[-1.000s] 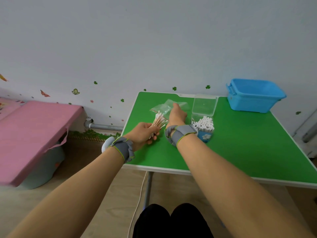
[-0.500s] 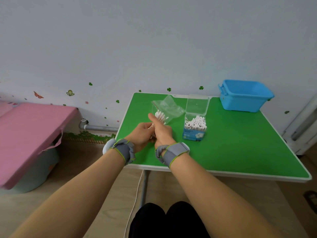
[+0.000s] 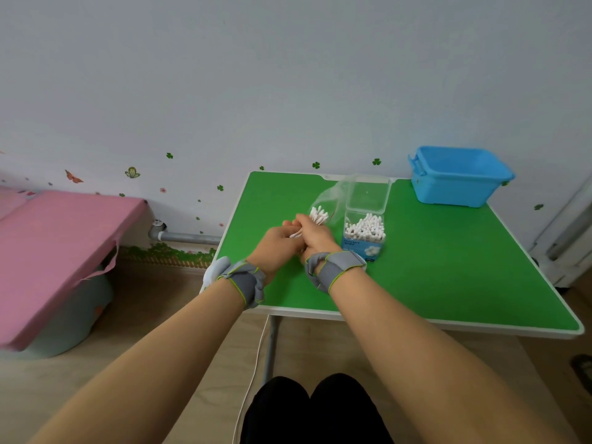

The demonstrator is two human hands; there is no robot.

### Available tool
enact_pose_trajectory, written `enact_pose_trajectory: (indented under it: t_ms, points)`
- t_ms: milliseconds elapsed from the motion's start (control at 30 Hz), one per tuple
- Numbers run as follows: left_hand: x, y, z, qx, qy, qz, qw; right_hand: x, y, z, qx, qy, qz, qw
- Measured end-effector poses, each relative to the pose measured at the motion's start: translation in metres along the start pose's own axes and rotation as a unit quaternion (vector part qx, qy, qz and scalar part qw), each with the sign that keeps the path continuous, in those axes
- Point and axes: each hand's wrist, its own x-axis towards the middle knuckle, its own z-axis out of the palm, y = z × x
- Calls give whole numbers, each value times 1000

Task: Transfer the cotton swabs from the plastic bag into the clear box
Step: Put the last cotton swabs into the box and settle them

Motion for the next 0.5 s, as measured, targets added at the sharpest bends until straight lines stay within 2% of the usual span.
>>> enact_pose_trajectory:
  t_ms: [67,133,200,367,500]
  points:
    - [2,-1,1,32,48,0,998,-1,-3,-3,-5,5,-7,1000]
    - [3,1,1,45,132,7,990,1,-3,-7,-29,19,-19,999]
    - [4,4,0,58,184,48,980,2,-2,-11,-44,20,-31,998]
    - [12,14,3,141,149,140,969,4,1,-16,-66,-18,-57,996]
    - [21,15,3,184,145,121,965,2,2,-20,-142,-53,-74,986]
